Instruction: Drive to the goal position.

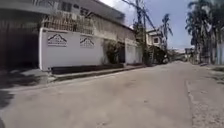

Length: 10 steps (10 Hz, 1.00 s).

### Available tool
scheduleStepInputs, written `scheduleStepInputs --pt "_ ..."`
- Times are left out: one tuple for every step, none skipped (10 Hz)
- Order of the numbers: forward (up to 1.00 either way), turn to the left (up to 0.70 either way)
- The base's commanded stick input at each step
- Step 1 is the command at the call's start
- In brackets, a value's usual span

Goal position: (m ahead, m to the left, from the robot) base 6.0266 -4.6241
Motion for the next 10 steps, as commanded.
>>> scheduleStepInputs --pt "1.00 -0.40" --pt "1.00 -0.40" --pt "1.00 -0.39" --pt "1.00 -0.31" --pt "1.00 -0.19" --pt "1.00 -0.13" --pt "1.00 -0.09" --pt "1.00 -0.06" --pt "1.00 -0.04" --pt "1.00 -0.03"
